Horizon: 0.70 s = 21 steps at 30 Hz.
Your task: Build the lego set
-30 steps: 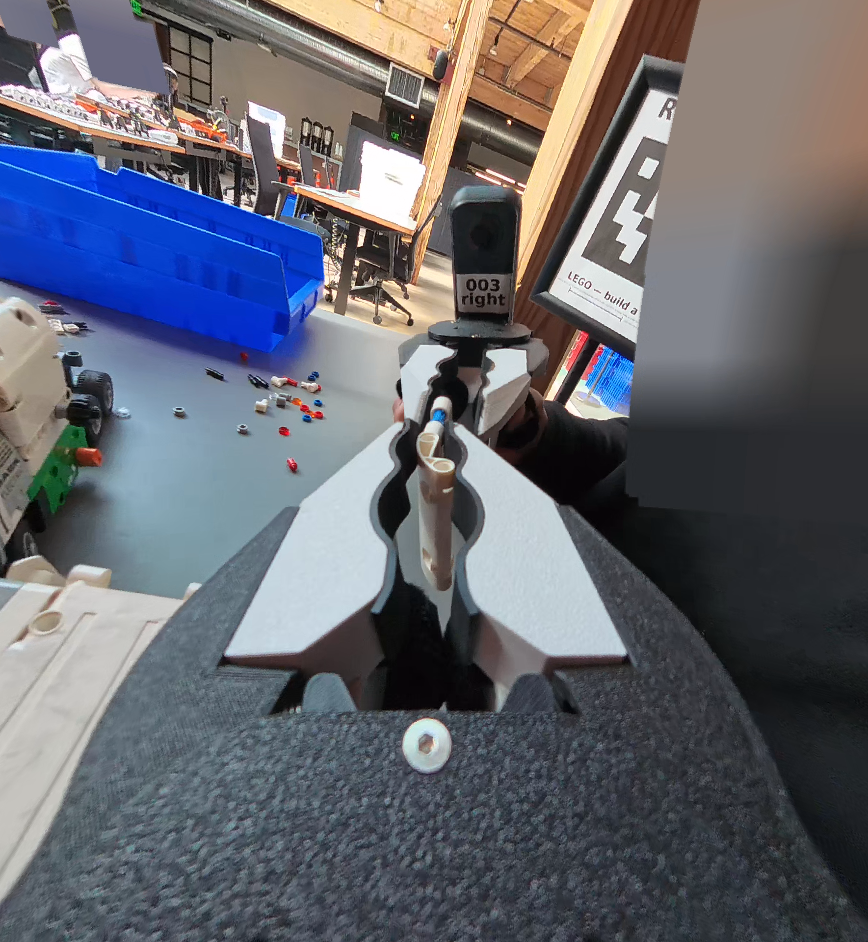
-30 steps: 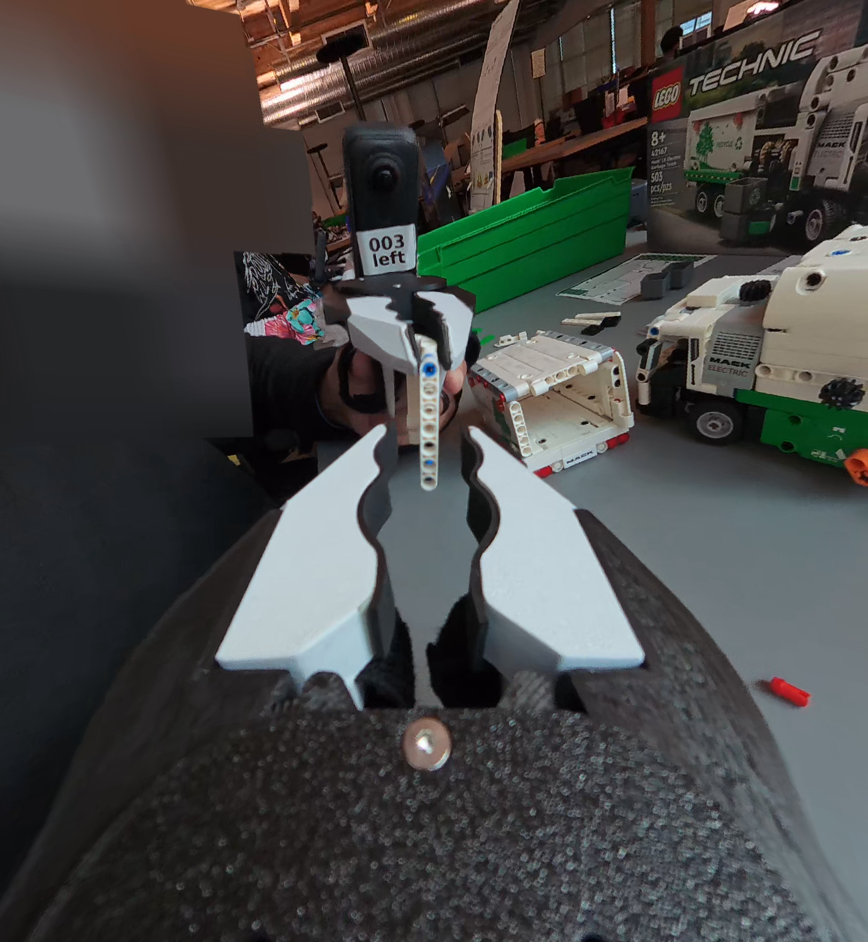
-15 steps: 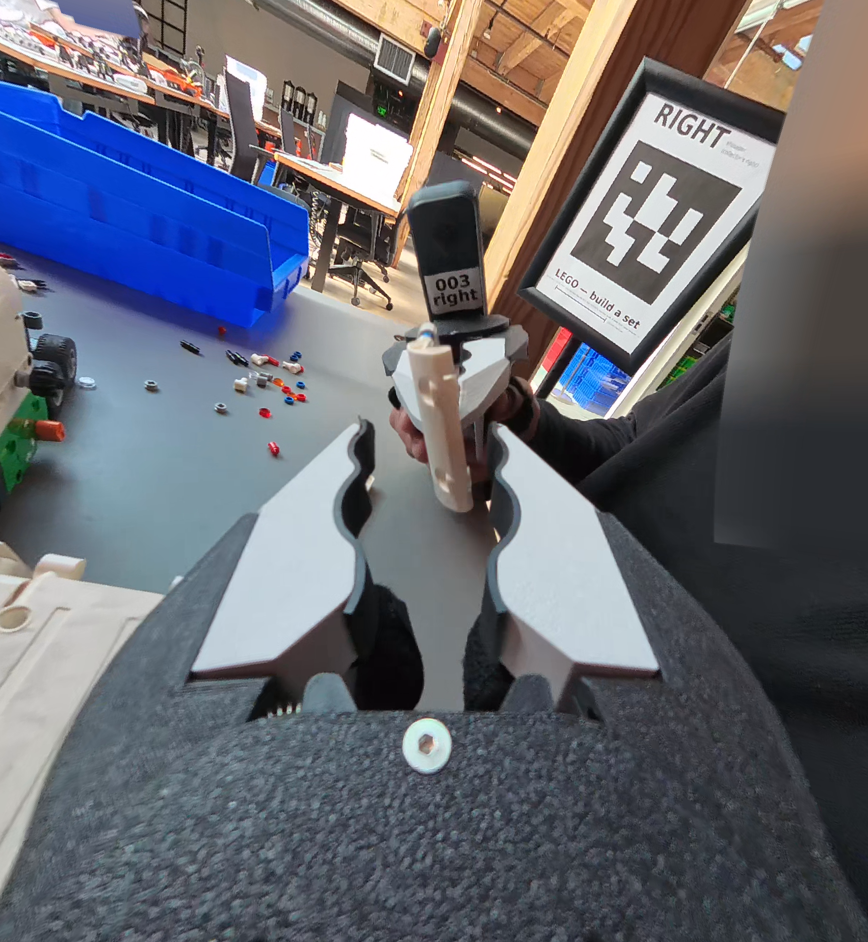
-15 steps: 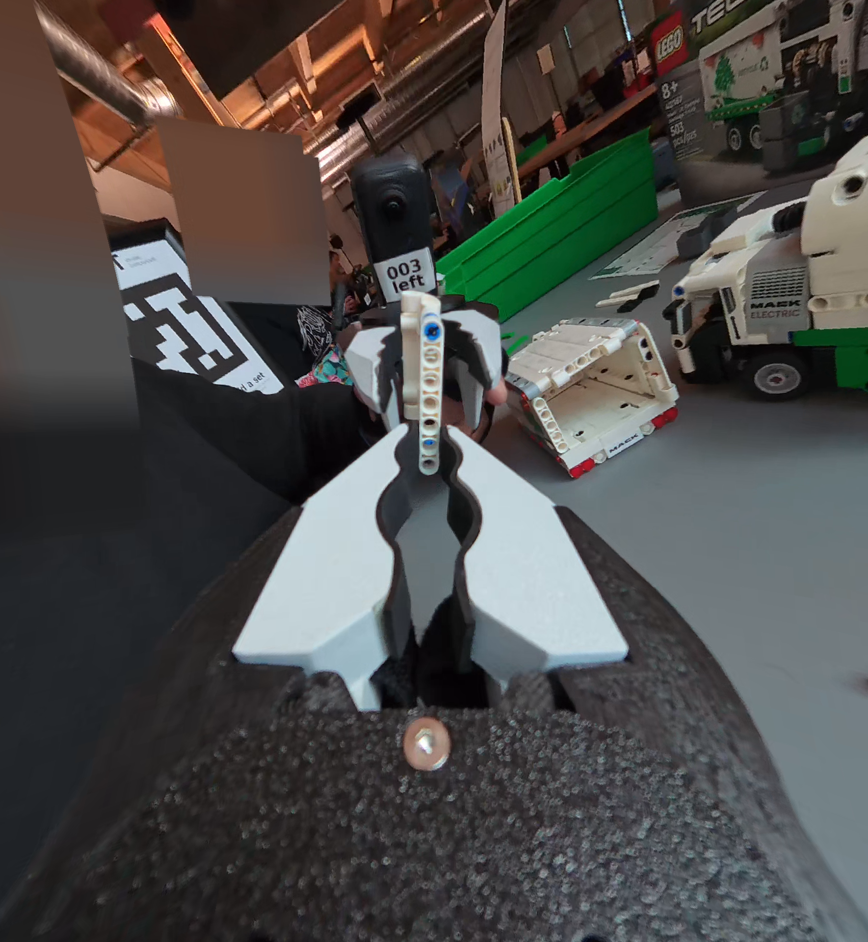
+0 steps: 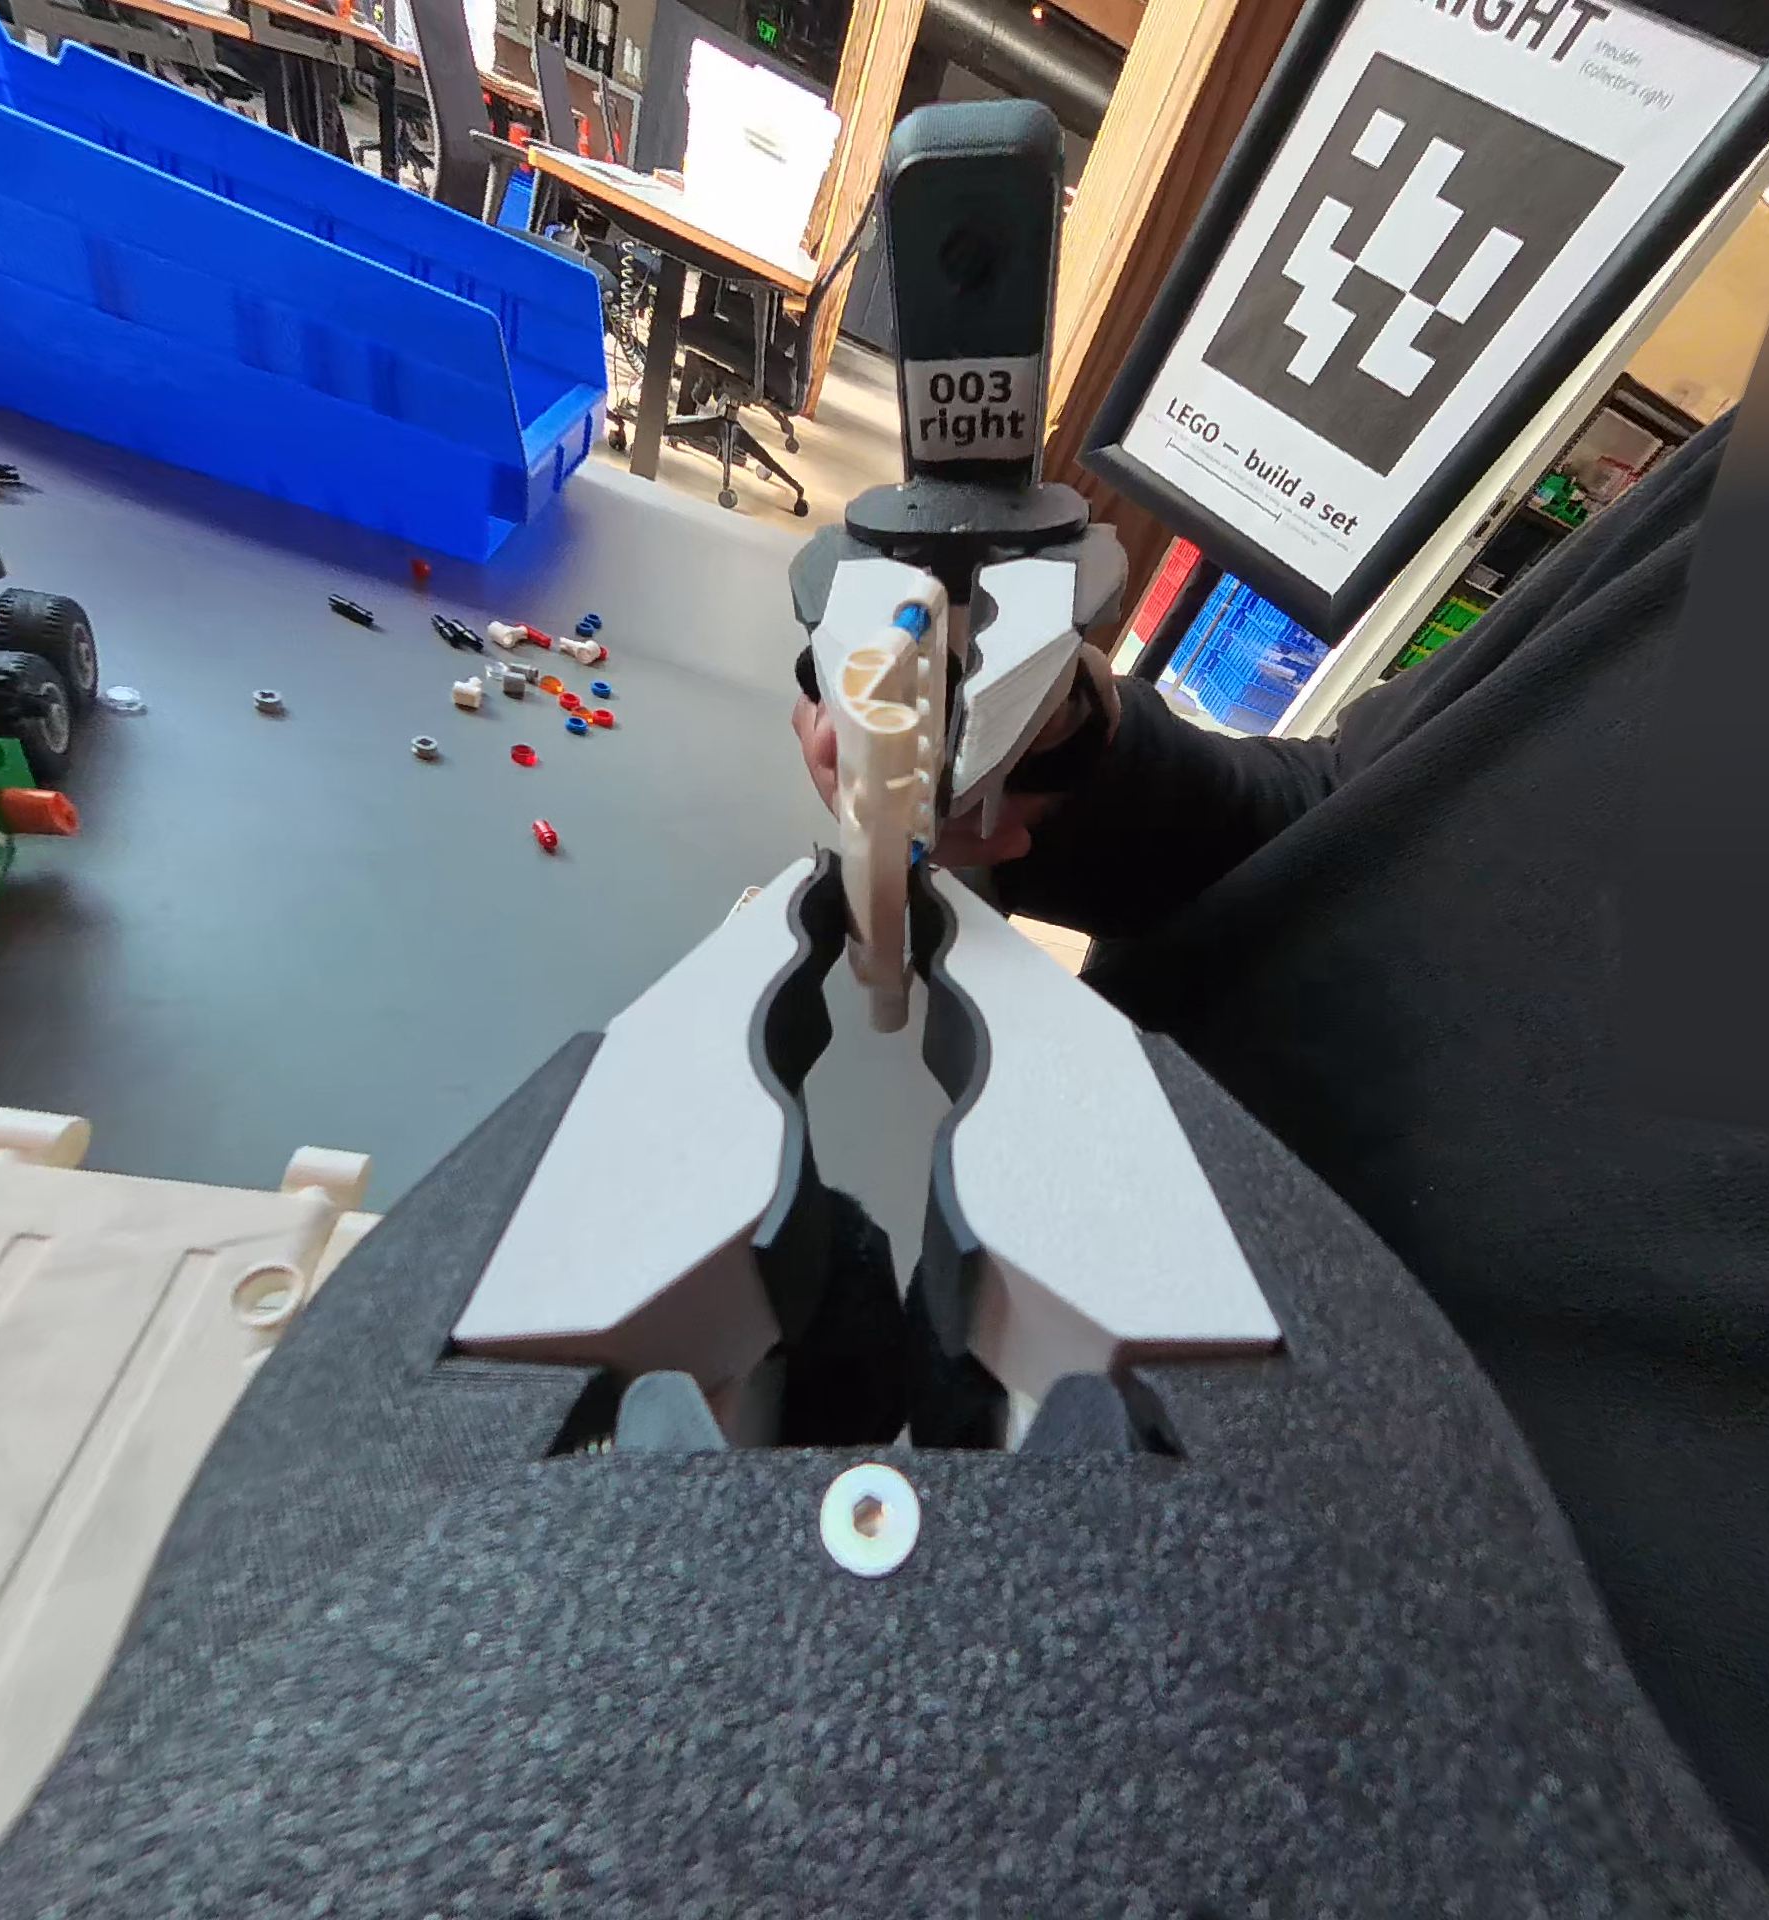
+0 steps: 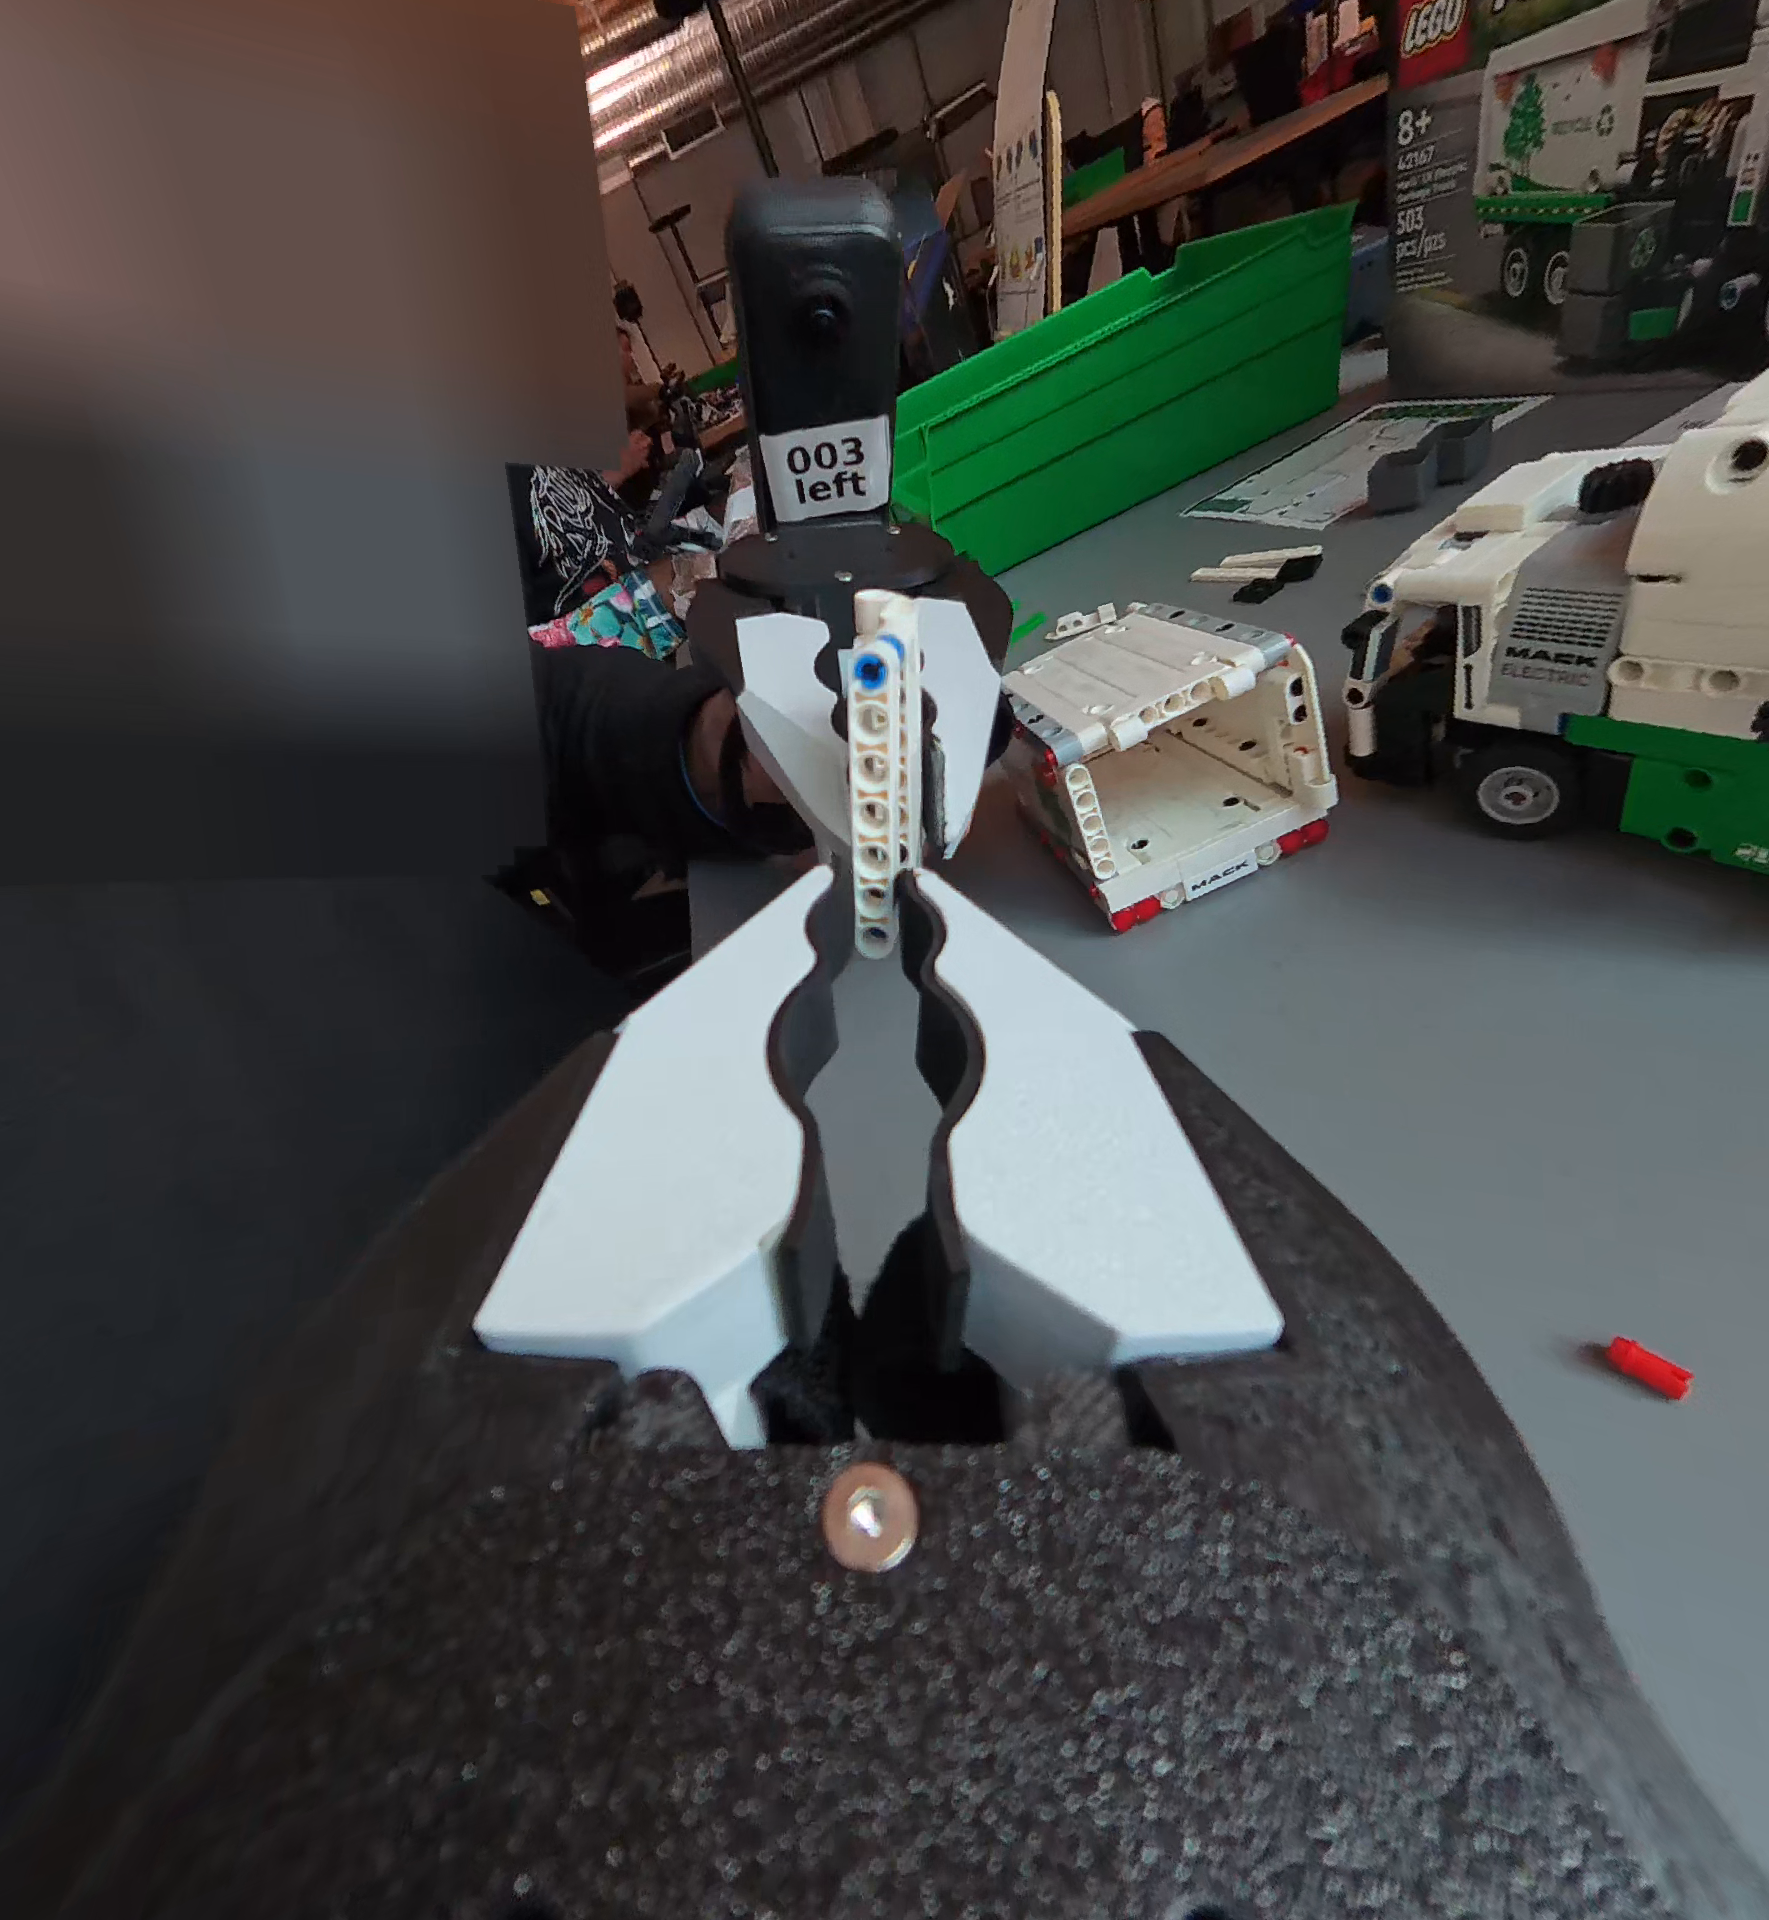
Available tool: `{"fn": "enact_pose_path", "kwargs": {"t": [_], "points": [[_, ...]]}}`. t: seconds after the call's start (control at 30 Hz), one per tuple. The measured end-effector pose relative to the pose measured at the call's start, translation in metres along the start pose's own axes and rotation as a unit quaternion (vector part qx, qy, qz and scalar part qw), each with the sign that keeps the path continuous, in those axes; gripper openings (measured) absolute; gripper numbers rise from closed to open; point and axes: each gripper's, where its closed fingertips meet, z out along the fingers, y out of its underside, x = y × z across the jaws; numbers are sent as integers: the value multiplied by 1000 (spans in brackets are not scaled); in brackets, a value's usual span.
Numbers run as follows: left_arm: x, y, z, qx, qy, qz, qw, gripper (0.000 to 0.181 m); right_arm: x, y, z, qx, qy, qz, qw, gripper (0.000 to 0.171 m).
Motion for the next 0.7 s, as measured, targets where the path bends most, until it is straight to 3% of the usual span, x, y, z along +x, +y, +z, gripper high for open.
{"fn": "enact_pose_path", "kwargs": {"t": [0.2,0.33,0.5,0.6,0.7], "points": [[-2,-2,-2,2,-20,25,999,9,4,15,2,-46,15,-28,998,9],[-3,-4,-5,3,-31,44,999,9,4,14,5,-44,31,-58,997,1],[-5,1,-5,-13,-45,64,997,9,8,10,3,-46,38,-57,997,19],[-6,4,-4,-21,-52,71,996,9,7,8,1,-44,47,-73,995,6],[-9,6,-3,-22,-58,67,996,9,10,11,2,-55,62,-80,993,6]]}}
